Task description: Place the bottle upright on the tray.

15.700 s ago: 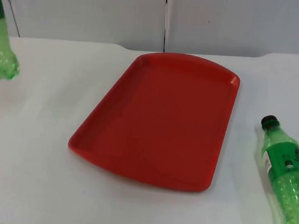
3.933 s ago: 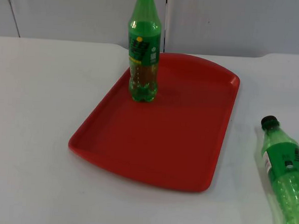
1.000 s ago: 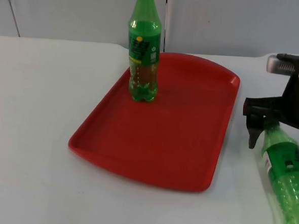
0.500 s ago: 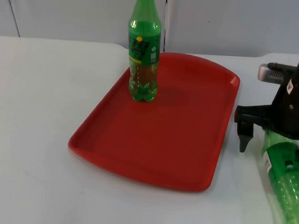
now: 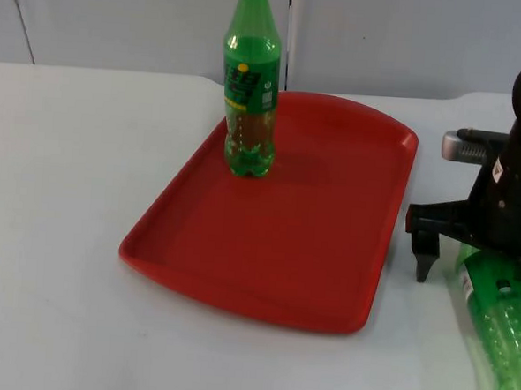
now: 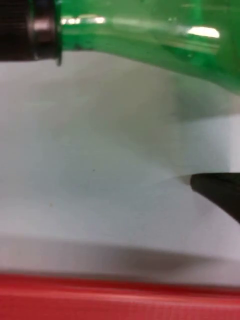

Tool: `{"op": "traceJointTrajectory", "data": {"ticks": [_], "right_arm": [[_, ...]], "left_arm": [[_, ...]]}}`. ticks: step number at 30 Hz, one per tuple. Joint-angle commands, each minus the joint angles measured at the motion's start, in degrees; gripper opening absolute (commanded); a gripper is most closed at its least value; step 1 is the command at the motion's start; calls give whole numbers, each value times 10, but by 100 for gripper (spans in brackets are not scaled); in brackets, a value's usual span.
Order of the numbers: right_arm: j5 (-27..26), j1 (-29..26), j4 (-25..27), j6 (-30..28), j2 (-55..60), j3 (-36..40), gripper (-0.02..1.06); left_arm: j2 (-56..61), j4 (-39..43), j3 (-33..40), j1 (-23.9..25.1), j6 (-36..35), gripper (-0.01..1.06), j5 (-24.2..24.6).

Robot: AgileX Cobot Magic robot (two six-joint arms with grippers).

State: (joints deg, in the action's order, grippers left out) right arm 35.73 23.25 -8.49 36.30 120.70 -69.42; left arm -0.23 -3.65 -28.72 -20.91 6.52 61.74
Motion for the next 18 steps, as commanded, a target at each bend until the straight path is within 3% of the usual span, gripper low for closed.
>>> {"op": "traceJointTrajectory", "data": {"ticks": [1,10,14,15,17,18], "right_arm": [[-10,1,-3,-4,0,-2,100],[5,1,-3,-4,0,-2,70],[12,1,-2,-4,0,-2,29],[12,1,-2,-4,0,-2,29],[14,1,-2,-4,0,-2,0],[16,1,-2,3,0,-2,0]], "left_arm": [[2,2,3,3,-4,105,-1],[2,2,3,3,-4,105,-1],[2,2,3,3,-4,105,-1],[2,2,3,3,-4,105,-1],[2,2,3,3,-4,105,-1],[2,2,3,3,-4,105,-1]]}}
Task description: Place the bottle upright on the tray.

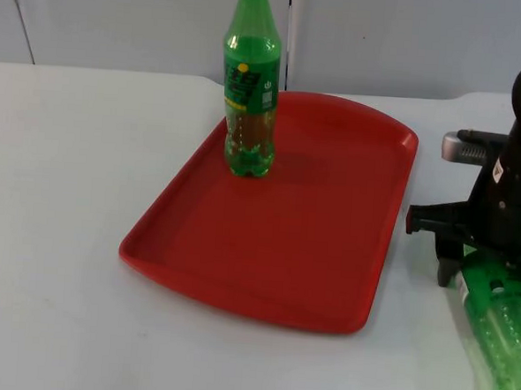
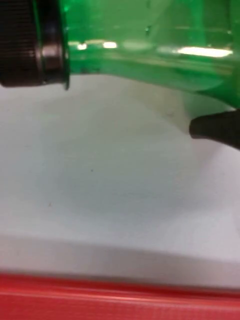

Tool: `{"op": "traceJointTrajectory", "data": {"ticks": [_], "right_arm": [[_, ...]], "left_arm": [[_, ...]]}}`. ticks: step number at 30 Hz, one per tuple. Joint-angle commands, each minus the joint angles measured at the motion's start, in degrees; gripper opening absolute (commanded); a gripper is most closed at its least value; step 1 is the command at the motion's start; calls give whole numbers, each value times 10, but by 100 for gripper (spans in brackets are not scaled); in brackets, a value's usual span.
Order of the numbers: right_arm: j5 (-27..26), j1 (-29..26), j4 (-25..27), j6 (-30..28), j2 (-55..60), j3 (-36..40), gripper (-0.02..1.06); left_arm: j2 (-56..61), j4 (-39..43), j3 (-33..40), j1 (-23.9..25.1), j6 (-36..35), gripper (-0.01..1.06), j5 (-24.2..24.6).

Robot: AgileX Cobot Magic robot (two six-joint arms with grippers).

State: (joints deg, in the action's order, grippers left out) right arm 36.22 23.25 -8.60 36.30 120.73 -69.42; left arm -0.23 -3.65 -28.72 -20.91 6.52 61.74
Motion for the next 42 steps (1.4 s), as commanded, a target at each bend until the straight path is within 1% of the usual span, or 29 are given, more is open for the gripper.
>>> {"op": "traceJointTrajectory", "data": {"ticks": [1,13,18,21,25,26,29,31,32,37,38,41,42], "right_arm": [[12,1,-1,6,0,-2,0],[29,-1,-1,3,-13,-3,0],[36,-1,-2,-55,-63,-41,0],[35,-1,0,-67,-93,-61,0],[12,-1,1,-109,-154,-95,0],[12,-1,1,-109,-154,-95,0],[-39,0,4,-152,-201,-99,0],[-72,1,4,-170,-229,-99,0],[-72,1,4,-170,-229,-99,0],[-160,22,0,-211,-278,-99,0],[-160,22,0,-211,-278,-99,0],[-222,50,-1,-229,-285,-99,0],[-250,60,-2,-230,-285,-96,0]], "left_arm": [[2,2,3,3,-4,105,-1],[2,2,3,3,-4,105,-1],[2,2,3,3,-4,105,-1],[2,2,3,3,-4,105,-1],[2,2,3,3,-4,105,-1],[2,2,3,3,-4,105,-1],[2,2,3,3,-4,105,-1],[2,2,3,3,-4,105,-1],[2,2,3,3,-4,105,-1],[2,2,3,3,-4,105,-1],[2,2,3,3,-4,105,-1],[2,2,3,3,-4,105,-1],[2,2,3,3,-4,105,-1]]}}
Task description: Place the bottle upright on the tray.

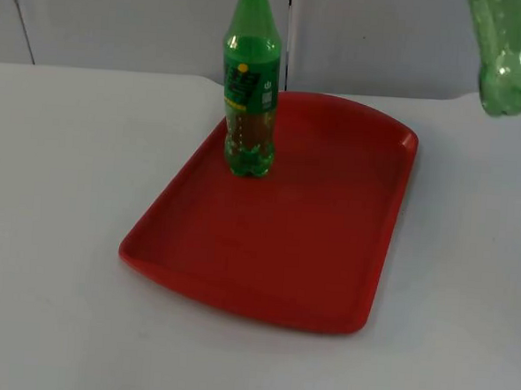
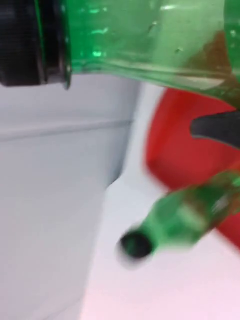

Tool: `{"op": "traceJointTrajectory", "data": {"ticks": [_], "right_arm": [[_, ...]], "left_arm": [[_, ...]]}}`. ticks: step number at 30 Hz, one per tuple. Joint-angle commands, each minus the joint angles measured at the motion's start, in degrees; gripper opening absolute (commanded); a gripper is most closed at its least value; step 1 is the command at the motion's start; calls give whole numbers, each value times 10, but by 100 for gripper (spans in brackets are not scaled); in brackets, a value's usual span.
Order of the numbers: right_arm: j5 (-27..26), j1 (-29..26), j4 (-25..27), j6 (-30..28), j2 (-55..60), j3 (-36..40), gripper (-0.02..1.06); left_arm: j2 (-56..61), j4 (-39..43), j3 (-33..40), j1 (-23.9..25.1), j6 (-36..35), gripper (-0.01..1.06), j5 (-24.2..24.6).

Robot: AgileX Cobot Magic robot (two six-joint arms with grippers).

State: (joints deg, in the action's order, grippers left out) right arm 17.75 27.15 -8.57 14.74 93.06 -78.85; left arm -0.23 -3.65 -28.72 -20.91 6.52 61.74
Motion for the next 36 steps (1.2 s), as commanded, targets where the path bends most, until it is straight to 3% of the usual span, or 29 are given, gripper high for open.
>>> {"op": "traceJointTrajectory", "data": {"ticks": [1,5,6,7,11,12,15,19,22,23,26,30,36], "right_arm": [[-65,21,-3,-15,-8,-2,0],[-258,54,-3,-15,-8,55,0],[-294,60,-3,-15,-8,71,0],[-294,60,-3,-15,-8,71,0],[-454,69,-20,-15,-7,148,0],[-454,69,-20,-15,-7,148,0],[-524,69,-81,-15,-2,189,0],[-582,69,-91,-15,27,209,0],[-655,69,-118,-15,75,210,0],[-655,69,-118,-15,75,210,0],[-762,67,-194,-15,137,207,0],[-775,67,-215,30,191,188,0],[-859,67,-215,39,281,157,0]], "left_arm": [[2,2,3,3,-4,105,-1],[2,2,3,3,-4,105,-1],[2,2,3,3,-4,105,-1],[2,2,3,3,-4,105,-1],[2,2,3,3,-4,105,-1],[2,2,3,3,-4,105,-1],[2,2,3,3,-4,105,-1],[2,2,3,3,-4,105,-1],[2,2,3,3,-4,105,-1],[2,2,3,3,-4,105,-1],[2,2,3,3,-4,105,-1],[2,2,3,3,-4,105,-1],[2,2,3,3,-4,105,-1]]}}
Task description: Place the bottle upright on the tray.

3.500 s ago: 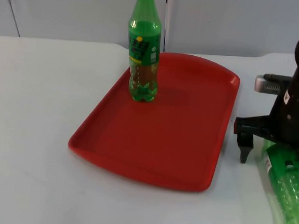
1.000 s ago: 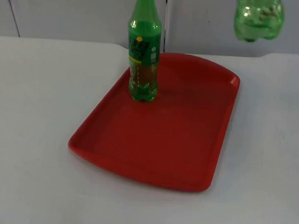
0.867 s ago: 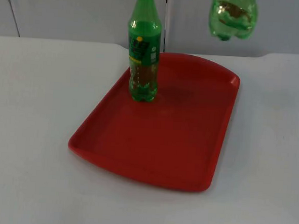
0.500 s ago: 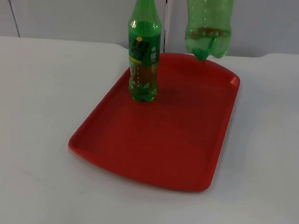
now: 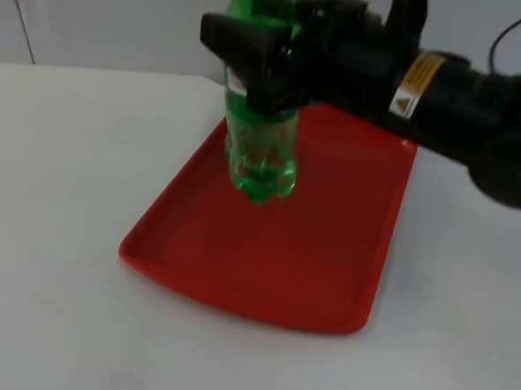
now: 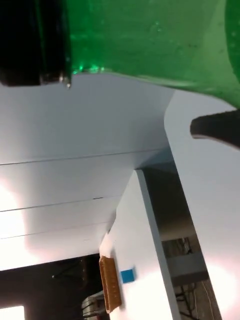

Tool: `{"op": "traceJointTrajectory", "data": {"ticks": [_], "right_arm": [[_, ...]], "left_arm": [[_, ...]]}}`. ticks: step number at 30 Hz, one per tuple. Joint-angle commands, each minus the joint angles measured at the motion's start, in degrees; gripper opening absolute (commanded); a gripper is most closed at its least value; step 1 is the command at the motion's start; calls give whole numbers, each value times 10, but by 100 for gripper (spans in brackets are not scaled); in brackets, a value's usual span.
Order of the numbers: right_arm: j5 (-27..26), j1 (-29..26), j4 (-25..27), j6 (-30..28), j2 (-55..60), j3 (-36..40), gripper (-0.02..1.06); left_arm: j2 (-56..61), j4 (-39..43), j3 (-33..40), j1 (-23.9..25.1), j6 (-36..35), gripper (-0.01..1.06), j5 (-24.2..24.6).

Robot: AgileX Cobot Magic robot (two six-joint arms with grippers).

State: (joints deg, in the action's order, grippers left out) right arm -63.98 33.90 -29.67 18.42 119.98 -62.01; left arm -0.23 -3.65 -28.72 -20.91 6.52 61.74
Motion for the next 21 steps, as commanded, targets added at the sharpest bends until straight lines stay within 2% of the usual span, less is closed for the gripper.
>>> {"op": "traceJointTrajectory", "data": {"ticks": [1,8,21], "right_arm": [[-45,0,-6,6,24,-18,0],[-60,0,-32,32,87,-63,0],[-55,0,-33,32,122,-64,0]], "left_arm": [[2,2,3,3,-4,105,-1],[2,2,3,3,-4,105,-1],[2,3,3,3,-4,105,-1]]}}
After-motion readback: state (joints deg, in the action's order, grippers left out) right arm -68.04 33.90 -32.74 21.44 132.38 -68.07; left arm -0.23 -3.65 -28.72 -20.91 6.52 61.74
